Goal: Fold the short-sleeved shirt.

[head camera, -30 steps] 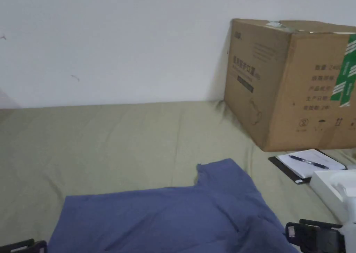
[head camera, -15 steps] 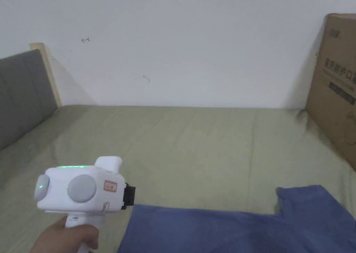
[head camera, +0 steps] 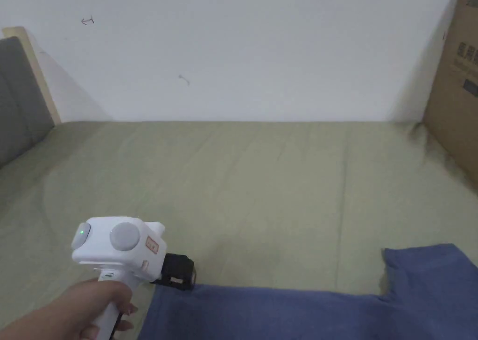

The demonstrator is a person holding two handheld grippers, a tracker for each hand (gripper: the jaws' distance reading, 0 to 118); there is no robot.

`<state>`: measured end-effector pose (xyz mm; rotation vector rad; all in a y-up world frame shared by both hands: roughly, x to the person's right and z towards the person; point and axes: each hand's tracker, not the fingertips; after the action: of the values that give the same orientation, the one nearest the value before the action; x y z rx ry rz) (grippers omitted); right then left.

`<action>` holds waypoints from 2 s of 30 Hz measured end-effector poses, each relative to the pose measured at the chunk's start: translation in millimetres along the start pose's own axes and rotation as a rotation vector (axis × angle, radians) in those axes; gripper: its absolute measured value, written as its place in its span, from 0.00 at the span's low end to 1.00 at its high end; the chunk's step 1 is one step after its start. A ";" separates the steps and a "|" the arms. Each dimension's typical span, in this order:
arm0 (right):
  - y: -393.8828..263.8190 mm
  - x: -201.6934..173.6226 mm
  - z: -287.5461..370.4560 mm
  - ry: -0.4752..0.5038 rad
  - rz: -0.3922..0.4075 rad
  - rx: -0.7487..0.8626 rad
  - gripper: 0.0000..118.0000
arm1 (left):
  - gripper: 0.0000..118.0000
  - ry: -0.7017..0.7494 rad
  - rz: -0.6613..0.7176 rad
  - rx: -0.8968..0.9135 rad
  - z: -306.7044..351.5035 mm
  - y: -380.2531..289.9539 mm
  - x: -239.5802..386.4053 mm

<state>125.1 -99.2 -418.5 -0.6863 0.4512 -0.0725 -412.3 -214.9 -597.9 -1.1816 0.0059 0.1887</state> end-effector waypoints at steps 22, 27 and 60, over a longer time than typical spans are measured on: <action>109.7 117.2 -68.5 -0.171 -0.187 0.035 0.00 | 0.00 0.024 -0.169 0.179 42.4 -18.5 39.9; 130.7 196.0 -162.5 -0.168 -0.373 -0.292 0.00 | 0.00 0.025 -0.198 0.210 57.3 -21.7 49.0; 157.3 167.7 -115.6 -0.235 -0.159 -0.215 0.00 | 0.00 0.020 -0.105 0.253 108.8 -22.0 44.4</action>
<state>214.3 -81.5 -659.4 -0.9304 0.1791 -0.0930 -375.5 -116.5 -540.9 -0.9290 -0.0139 0.0808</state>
